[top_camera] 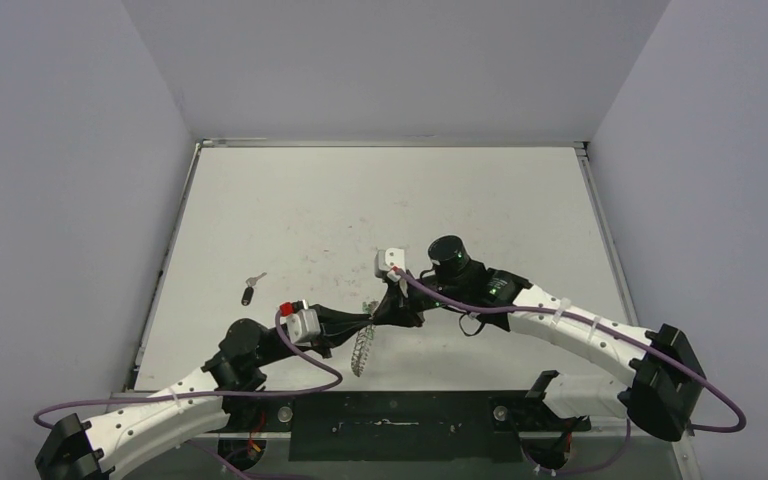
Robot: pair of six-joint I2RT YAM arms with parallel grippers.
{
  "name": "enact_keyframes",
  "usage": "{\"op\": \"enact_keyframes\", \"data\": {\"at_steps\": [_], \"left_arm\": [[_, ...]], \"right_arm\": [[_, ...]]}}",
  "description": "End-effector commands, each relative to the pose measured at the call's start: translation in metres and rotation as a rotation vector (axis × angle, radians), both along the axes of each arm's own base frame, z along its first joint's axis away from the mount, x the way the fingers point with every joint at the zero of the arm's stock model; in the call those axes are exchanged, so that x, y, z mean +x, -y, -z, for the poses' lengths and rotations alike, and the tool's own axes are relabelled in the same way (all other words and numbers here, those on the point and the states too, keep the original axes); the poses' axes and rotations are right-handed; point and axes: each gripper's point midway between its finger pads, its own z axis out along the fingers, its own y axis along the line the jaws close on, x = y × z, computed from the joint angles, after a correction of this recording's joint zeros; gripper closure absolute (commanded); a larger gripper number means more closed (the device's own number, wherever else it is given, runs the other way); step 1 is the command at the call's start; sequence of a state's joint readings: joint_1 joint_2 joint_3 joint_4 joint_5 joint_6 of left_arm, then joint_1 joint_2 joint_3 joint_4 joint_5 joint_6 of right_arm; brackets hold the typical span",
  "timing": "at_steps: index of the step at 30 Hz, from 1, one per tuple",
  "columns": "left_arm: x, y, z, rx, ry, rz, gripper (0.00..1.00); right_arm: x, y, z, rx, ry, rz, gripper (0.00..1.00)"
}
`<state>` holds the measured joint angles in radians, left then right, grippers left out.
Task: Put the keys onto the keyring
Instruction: Adjust the key on the keyring, then place the keyring at the center of the board.
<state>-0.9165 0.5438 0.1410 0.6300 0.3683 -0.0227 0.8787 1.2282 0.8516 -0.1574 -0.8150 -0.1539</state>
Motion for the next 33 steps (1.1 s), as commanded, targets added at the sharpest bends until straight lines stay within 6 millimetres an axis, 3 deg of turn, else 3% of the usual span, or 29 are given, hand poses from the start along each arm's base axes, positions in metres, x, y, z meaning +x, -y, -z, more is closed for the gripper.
{"op": "enact_keyframes", "data": {"at_steps": [1, 3, 7, 15, 19, 27, 33], "left_arm": [[-0.009, -0.004, -0.047, -0.134, 0.08, 0.025, 1.0], [-0.007, -0.004, -0.045, -0.127, 0.074, 0.015, 1.0], [-0.006, -0.005, -0.042, -0.12, 0.068, 0.008, 1.0], [-0.002, -0.006, -0.039, -0.106, 0.061, -0.017, 1.0], [0.008, -0.006, -0.027, -0.046, 0.021, -0.062, 1.0], [0.03, -0.001, 0.003, 0.074, -0.068, -0.146, 1.0], [0.045, 0.012, 0.018, 0.141, -0.079, -0.167, 1.0]], "right_arm": [[0.017, -0.007, -0.026, 0.1, 0.111, 0.085, 0.88], [0.02, -0.003, -0.029, 0.108, 0.129, 0.109, 0.74], [0.025, 0.006, -0.036, 0.121, 0.169, 0.169, 0.61], [0.031, 0.019, -0.039, 0.106, 0.205, 0.231, 0.57], [0.035, 0.026, -0.037, 0.092, 0.215, 0.271, 0.55], [0.063, 0.052, -0.028, 0.074, 0.216, 0.513, 0.4], [0.082, 0.08, -0.028, 0.11, 0.222, 0.734, 0.21]]}}
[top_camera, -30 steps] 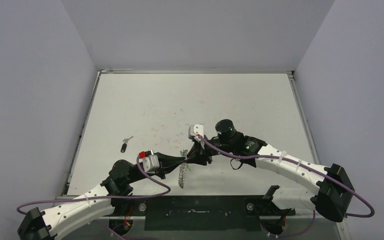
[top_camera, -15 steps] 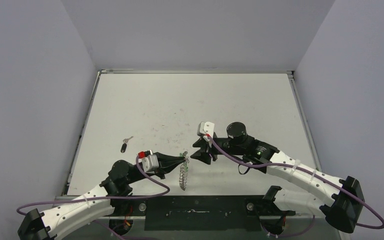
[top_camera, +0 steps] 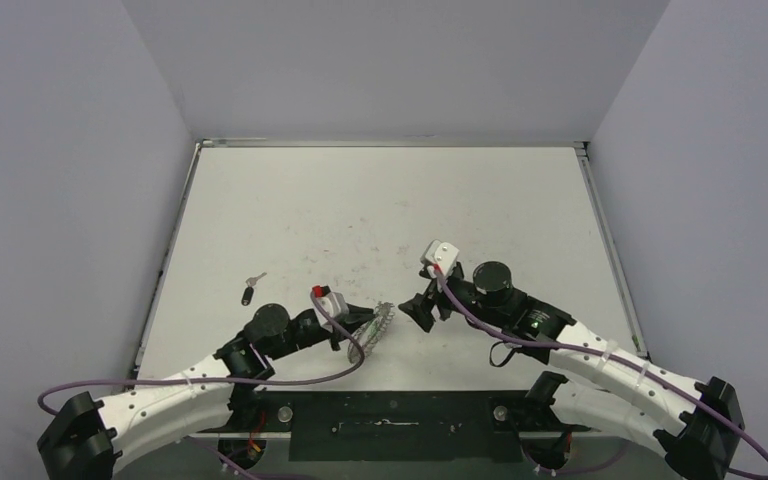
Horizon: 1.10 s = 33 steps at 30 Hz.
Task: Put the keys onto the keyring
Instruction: Place the keyring at the center of the board.
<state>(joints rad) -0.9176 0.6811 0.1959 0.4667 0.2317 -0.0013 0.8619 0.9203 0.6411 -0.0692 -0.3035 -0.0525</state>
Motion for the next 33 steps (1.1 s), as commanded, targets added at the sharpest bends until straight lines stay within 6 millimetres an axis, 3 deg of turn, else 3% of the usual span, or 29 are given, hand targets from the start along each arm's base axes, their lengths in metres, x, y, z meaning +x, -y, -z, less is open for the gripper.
{"op": "enact_keyframes", "data": {"at_steps": [1, 5, 14, 16, 21, 22, 27, 33], "left_arm": [[0.017, 0.014, -0.031, -0.04, 0.063, -0.026, 1.0], [0.029, 0.031, -0.027, -0.022, 0.047, -0.022, 1.0], [0.052, 0.07, -0.007, 0.023, -0.006, 0.001, 1.0], [0.058, 0.076, -0.005, 0.024, -0.009, -0.005, 1.0], [0.069, 0.093, 0.002, 0.036, -0.019, 0.0, 0.9], [0.071, 0.095, 0.003, 0.038, -0.02, -0.001, 0.86], [0.08, 0.092, 0.005, 0.028, -0.027, -0.057, 0.45], [0.09, 0.061, 0.007, 0.003, -0.11, -0.225, 0.04]], "right_arm": [[0.028, 0.023, -0.022, 0.113, 0.053, 0.243, 0.17], [0.038, 0.048, -0.018, 0.149, 0.045, 0.406, 0.01], [0.04, 0.078, -0.007, 0.216, -0.014, 0.574, 0.0], [0.039, 0.085, 0.005, 0.186, -0.052, 0.609, 0.0], [0.039, 0.094, 0.024, 0.148, -0.121, 0.682, 0.0], [0.04, 0.095, 0.027, 0.144, -0.136, 0.695, 0.0], [0.038, 0.098, 0.045, 0.111, -0.206, 0.729, 0.0], [0.036, 0.095, 0.068, 0.097, -0.321, 0.761, 0.0]]}}
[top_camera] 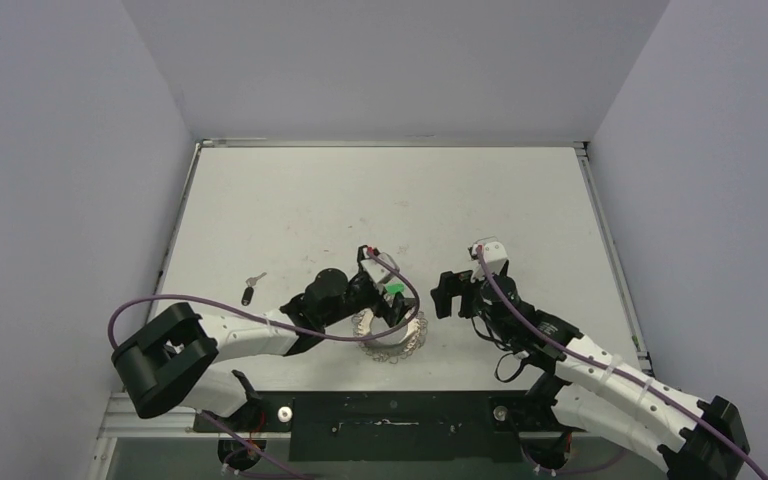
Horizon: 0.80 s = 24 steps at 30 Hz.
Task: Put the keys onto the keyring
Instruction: Place the keyring at the center of the board.
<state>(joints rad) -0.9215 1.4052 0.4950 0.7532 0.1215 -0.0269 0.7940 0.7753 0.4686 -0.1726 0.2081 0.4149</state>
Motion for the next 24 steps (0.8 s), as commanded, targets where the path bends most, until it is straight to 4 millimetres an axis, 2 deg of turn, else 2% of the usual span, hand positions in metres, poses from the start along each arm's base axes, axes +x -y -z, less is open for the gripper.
{"op": "enact_keyframes", "data": {"at_steps": [1, 6, 9, 14, 18, 24], "left_arm": [[0.01, -0.022, -0.025, -0.091, -0.023, -0.149, 0.03], [0.002, -0.057, -0.008, -0.061, -0.171, -0.274, 0.03], [-0.004, -0.083, 0.01, -0.026, -0.278, -0.376, 0.03], [-0.018, -0.112, 0.032, 0.015, -0.455, -0.497, 0.03], [-0.032, -0.127, 0.059, 0.025, -0.621, -0.589, 0.03], [-0.053, -0.126, 0.095, 0.029, -0.822, -0.582, 0.1]], "right_arm": [[0.0, -0.002, 0.014, 0.045, -0.085, 0.049, 0.0], [-0.003, -0.006, 0.03, 0.047, -0.153, 0.035, 0.0], [-0.006, -0.012, 0.039, 0.055, -0.198, 0.007, 0.0], [-0.014, -0.026, 0.053, 0.102, -0.278, -0.052, 0.0], [-0.02, -0.033, 0.065, 0.134, -0.329, -0.082, 0.0], [-0.023, -0.043, 0.081, 0.186, -0.381, -0.095, 0.0]]}}
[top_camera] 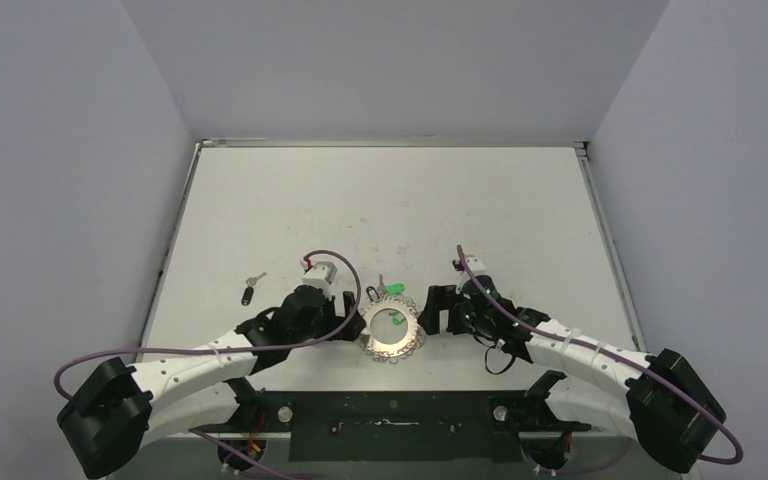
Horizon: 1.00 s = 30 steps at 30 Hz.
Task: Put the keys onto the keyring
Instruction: Place the keyring at the center of the board, then adjust the keyring at the center of the board.
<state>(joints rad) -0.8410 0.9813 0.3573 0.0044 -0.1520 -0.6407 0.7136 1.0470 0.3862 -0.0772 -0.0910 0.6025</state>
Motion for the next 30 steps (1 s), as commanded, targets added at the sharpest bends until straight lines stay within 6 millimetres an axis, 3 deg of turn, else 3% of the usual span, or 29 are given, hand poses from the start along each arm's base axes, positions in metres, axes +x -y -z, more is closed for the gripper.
{"op": "enact_keyframes", "data": {"at_steps": [1, 5, 7, 12, 16, 19, 22, 26, 28, 30], "left_arm": [[-0.02, 0.002, 0.026, -0.062, -0.185, -0.031, 0.12], [-0.016, 0.017, 0.03, -0.116, -0.198, -0.01, 0.19], [-0.013, 0.023, 0.033, -0.118, -0.203, 0.0, 0.23], [0.0, 0.045, 0.039, -0.076, -0.201, 0.089, 0.39], [0.018, 0.063, 0.044, -0.025, -0.166, 0.155, 0.53], [0.03, 0.071, 0.048, 0.026, -0.156, 0.177, 0.54], [0.04, 0.07, 0.048, 0.077, -0.126, 0.174, 0.45], [0.047, 0.055, 0.037, 0.128, -0.064, 0.118, 0.37], [0.044, 0.043, 0.033, 0.127, -0.059, 0.073, 0.32], [0.041, 0.033, 0.023, 0.101, -0.052, 0.027, 0.27]], "right_arm": [[0.005, -0.022, -0.005, 0.114, -0.008, -0.024, 0.01], [-0.002, -0.029, 0.009, 0.145, -0.057, -0.035, 0.07], [-0.005, -0.034, 0.013, 0.179, -0.077, -0.04, 0.16], [-0.011, -0.04, 0.018, 0.233, -0.114, -0.047, 0.45], [-0.022, -0.037, 0.02, 0.242, -0.143, -0.051, 0.77], [-0.031, -0.031, 0.018, 0.25, -0.161, -0.034, 0.86], [-0.038, -0.023, 0.009, 0.252, -0.155, -0.015, 0.83], [-0.037, -0.001, -0.003, 0.174, -0.107, 0.03, 0.63], [-0.036, 0.009, -0.008, 0.137, -0.082, 0.049, 0.46], [-0.032, 0.013, -0.013, 0.117, -0.057, 0.057, 0.38]]}}
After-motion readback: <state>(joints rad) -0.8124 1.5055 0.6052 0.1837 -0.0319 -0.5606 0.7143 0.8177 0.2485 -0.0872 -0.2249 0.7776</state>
